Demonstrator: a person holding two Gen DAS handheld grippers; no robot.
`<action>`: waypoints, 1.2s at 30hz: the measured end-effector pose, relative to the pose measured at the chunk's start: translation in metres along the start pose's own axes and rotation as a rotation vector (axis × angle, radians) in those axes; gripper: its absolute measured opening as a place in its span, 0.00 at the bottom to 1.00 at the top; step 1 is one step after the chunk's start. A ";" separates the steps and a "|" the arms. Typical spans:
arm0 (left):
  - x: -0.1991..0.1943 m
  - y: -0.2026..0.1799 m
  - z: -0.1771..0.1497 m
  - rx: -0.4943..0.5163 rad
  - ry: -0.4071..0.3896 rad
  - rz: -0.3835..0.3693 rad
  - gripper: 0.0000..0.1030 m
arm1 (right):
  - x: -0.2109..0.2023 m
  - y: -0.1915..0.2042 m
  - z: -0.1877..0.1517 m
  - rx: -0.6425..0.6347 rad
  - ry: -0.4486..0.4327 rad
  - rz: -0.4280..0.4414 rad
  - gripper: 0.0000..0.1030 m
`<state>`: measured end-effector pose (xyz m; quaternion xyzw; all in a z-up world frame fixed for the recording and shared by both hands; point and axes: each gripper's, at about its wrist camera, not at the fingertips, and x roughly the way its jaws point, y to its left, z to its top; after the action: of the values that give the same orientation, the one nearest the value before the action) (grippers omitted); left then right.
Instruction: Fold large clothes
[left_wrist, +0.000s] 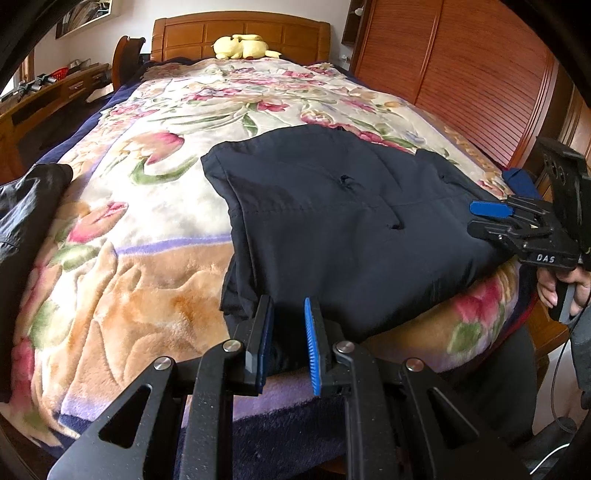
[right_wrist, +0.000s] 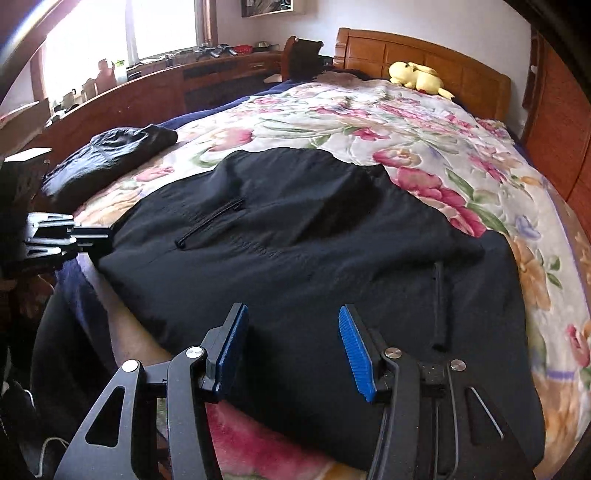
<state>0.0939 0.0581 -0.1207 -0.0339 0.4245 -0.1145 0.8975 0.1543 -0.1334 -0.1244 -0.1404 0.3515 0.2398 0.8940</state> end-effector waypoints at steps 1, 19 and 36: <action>0.000 0.001 -0.001 -0.001 0.007 0.009 0.17 | -0.006 -0.004 0.001 -0.010 0.005 -0.001 0.51; -0.007 0.015 -0.025 -0.071 0.043 0.016 0.19 | -0.003 -0.014 -0.018 0.024 -0.004 0.032 0.54; 0.006 0.017 -0.026 -0.095 0.052 0.024 0.20 | -0.001 -0.013 -0.029 0.024 -0.030 0.021 0.55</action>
<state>0.0810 0.0742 -0.1443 -0.0686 0.4528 -0.0844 0.8850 0.1441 -0.1568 -0.1434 -0.1224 0.3425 0.2473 0.8981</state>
